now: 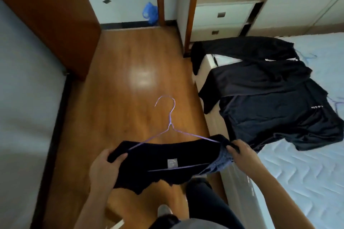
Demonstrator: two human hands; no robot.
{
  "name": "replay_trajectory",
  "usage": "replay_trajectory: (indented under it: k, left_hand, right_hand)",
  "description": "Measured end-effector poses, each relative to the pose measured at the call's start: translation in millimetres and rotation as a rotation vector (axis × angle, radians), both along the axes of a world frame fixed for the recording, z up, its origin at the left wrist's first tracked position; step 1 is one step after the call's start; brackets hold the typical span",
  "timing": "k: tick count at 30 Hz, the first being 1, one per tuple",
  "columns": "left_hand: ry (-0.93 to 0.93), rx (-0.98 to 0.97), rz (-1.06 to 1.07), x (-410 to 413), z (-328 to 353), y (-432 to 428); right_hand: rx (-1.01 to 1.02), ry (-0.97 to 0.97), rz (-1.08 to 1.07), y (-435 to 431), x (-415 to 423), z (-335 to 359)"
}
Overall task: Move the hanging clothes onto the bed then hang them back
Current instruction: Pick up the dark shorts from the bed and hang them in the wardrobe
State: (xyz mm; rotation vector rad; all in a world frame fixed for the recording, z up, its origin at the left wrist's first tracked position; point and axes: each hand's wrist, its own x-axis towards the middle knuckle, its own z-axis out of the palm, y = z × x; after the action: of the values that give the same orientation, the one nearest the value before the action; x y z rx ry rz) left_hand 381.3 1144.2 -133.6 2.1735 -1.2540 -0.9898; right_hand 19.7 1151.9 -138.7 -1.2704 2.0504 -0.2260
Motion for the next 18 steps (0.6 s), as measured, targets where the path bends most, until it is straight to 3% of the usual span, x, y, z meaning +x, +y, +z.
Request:
replay_trajectory:
  k: [11,18]
  left_hand:
    - [0.166,0.009,0.095,-43,8,-230]
    - [0.067,-0.166,-0.029,-81,53,-388]
  right_hand:
    - [-0.089,-0.034,0.0,-240,-44,-1]
    - [-0.164,-0.035,-0.014,-406,-79,29]
